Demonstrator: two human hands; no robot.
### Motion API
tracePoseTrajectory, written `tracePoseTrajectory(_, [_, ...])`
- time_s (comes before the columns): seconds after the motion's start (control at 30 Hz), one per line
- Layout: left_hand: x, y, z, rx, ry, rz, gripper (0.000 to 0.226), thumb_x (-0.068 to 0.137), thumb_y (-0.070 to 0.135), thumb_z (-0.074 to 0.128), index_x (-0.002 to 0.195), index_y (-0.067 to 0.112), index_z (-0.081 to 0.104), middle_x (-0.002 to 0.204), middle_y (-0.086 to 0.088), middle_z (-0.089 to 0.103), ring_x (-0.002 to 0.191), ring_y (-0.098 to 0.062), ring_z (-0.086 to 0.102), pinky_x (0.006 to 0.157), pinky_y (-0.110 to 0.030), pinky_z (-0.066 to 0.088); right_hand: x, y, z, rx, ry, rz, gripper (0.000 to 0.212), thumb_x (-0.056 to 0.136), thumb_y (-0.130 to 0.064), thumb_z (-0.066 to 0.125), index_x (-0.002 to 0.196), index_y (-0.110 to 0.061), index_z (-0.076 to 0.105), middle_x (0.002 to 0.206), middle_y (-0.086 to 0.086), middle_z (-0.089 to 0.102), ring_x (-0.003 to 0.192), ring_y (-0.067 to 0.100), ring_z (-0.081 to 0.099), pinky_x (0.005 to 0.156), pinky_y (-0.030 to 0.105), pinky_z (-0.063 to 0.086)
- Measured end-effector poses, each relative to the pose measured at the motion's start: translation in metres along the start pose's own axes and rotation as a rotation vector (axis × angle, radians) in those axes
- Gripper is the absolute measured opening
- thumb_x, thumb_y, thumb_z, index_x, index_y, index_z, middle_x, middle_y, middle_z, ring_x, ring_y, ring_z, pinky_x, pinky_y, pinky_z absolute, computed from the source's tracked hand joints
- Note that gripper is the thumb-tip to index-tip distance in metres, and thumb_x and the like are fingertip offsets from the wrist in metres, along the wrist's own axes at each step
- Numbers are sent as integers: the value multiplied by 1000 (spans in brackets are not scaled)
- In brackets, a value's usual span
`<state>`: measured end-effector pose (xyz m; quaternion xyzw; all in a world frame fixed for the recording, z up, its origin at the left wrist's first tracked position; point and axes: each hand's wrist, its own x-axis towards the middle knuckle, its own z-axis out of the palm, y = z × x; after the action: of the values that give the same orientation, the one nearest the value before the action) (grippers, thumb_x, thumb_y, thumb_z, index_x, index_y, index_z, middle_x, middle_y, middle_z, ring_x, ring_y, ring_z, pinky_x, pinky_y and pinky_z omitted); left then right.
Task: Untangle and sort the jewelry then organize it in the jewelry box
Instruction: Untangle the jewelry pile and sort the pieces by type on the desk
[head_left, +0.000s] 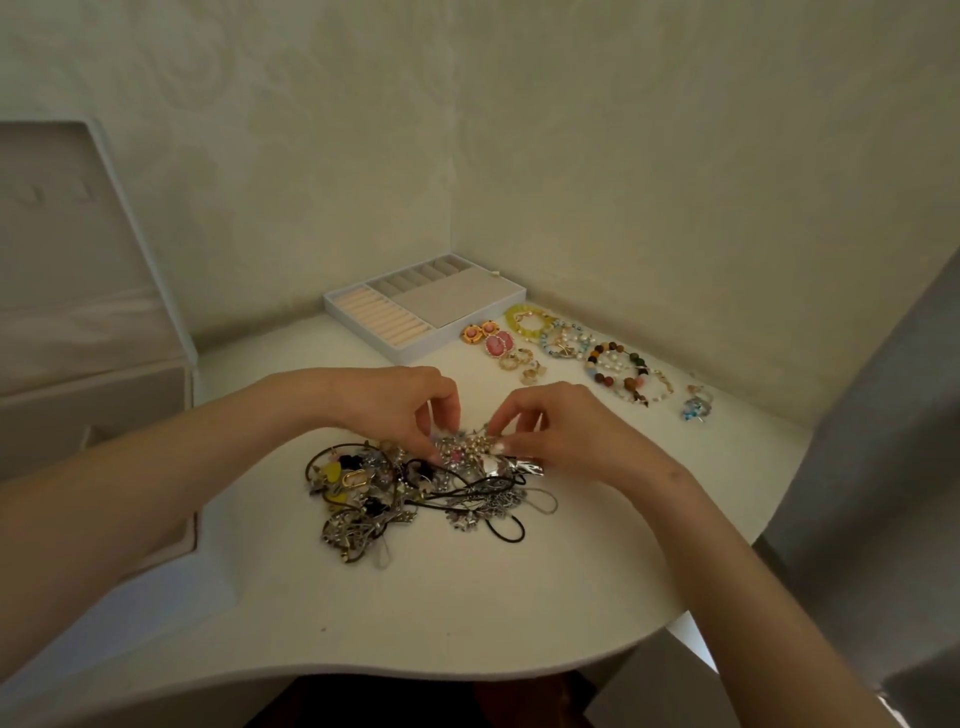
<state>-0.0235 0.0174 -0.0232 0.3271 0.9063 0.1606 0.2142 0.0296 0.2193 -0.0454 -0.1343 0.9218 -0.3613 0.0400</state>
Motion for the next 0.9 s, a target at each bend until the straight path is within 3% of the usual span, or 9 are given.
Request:
tracePoseTrajectory(0.17, [-6, -4, -3, -121, -33, -21, 28, 79, 21, 74, 99, 25, 56, 96, 6, 62, 89, -10, 60, 62, -10, 46, 14, -12, 3, -24, -122, 4, 11, 80, -17, 74, 88, -23, 68, 55, -4, 57, 47, 5, 51, 56, 24, 43])
tracePoseTrajectory(0.33, [-7, -12, -1, -141, -40, -16, 21, 83, 11, 69, 93, 25, 58, 84, 6, 61, 71, -4, 55, 68, -18, 46, 23, -16, 5, -136, -142, -4, 16, 76, -23, 78, 73, -25, 63, 57, -11, 54, 55, 3, 48, 58, 22, 38])
tracePoseTrajectory(0.47, [-12, -17, -11, -203, -26, -24, 15, 84, 14, 68, 94, 22, 62, 82, -1, 61, 70, -6, 54, 69, -22, 45, 18, -10, 6, 79, -85, -40, 17, 73, -19, 81, 68, -20, 65, 57, -15, 57, 52, -3, 46, 53, 12, 36])
tracePoseTrajectory(0.57, [-16, -21, -19, -235, -34, -27, 12, 86, 15, 67, 94, 23, 65, 83, 1, 60, 70, -2, 56, 69, -18, 45, 16, -5, 2, 190, -77, -52, 13, 74, -15, 79, 71, -16, 66, 61, -13, 62, 56, 1, 50, 56, 15, 40])
tracePoseTrajectory(0.77, [-18, -28, -24, -216, -17, -58, 15, 88, 6, 61, 86, 20, 65, 84, 5, 64, 71, -1, 59, 63, -13, 46, 14, -3, 4, 282, -179, -30, 10, 78, 0, 73, 75, -7, 66, 53, -7, 61, 49, 5, 54, 51, 17, 44])
tracePoseTrajectory(0.9, [-17, -29, -26, -151, 26, -91, 11, 87, 9, 64, 88, 19, 63, 85, 3, 63, 72, -4, 57, 65, -16, 46, 12, -5, 6, 226, -230, -35, 7, 77, -10, 76, 75, -12, 70, 61, -6, 65, 54, 3, 54, 53, 16, 42])
